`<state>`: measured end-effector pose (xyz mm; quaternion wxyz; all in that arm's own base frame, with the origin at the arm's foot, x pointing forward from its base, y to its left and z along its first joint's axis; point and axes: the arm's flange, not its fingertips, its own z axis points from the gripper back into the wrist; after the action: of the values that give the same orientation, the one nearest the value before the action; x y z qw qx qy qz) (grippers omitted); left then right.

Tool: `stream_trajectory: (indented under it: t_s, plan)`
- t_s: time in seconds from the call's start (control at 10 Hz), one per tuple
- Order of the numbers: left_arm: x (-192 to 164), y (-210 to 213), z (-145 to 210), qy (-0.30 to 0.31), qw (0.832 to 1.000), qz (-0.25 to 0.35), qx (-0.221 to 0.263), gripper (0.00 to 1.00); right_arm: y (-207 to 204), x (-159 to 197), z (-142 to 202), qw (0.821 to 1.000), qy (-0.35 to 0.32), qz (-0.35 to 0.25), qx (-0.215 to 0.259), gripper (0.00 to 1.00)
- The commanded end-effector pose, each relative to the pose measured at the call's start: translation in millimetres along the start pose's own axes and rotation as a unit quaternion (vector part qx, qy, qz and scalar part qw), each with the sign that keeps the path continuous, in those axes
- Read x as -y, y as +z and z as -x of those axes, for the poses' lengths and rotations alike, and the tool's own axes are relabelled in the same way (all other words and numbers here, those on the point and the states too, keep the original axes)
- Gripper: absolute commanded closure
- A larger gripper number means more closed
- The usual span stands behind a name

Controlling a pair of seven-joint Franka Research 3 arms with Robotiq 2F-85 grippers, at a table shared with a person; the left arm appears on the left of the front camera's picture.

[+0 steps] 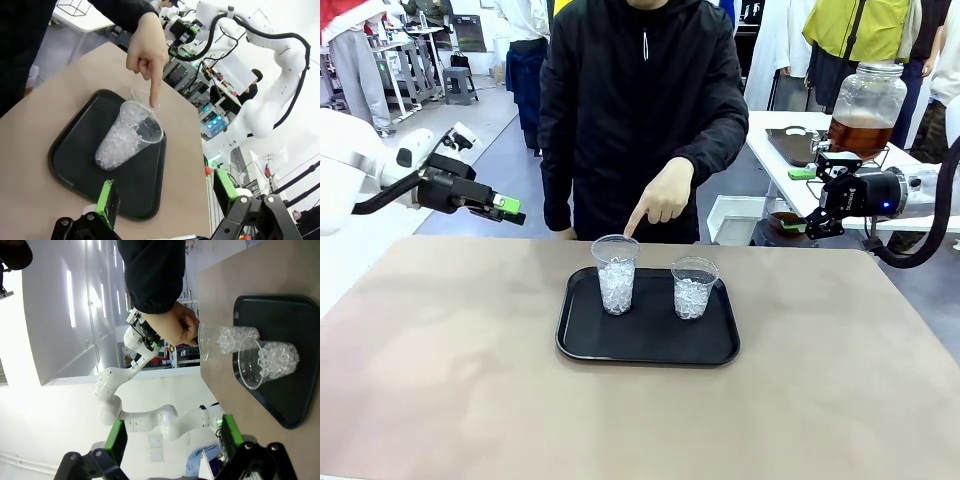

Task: Pour the drink into the iced cup.
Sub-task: Pick up the iced cup indicated by the human and present it to them.

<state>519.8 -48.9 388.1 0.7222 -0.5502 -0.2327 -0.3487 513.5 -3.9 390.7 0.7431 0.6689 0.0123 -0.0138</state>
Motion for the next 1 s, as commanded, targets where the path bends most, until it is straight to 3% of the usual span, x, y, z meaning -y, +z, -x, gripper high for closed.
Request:
stream_trajectory:
  t_s: [0.0,0.1,0.2,0.4,0.6,0.7,0.9]
  plan:
    - [0,2,-6,0.008,1.0,-0.005,0.002,0.0,0,-1,1,1.0,0.001,0.0,0.002,0.0]
    - [0,0,0,0.0,1.0,0.0,0.0,0.0,0,-1,1,1.0,0.001,0.0,0.002,0.0]
    - [0,-5,0,-0.094,0.995,-0.014,0.013,0.0,0,-1,1,1.0,0.001,0.0,0.002,0.0]
    - [-11,-13,8,-0.234,0.971,-0.035,0.039,0.0,0,-1,1,1.0,0.001,0.0,0.002,0.0]
    - [-16,-26,14,-0.342,0.938,-0.054,0.029,0.0,0,-1,1,1.0,0.001,0.0,0.002,0.0]
    - [-19,-35,18,-0.371,0.925,-0.073,0.031,0.0,0,-1,1,1.0,0.001,0.0,0.002,0.0]
    - [-27,-50,32,-0.39,0.917,-0.071,0.042,0.0,0,-1,1,1.0,0.001,0.0,0.002,0.0]
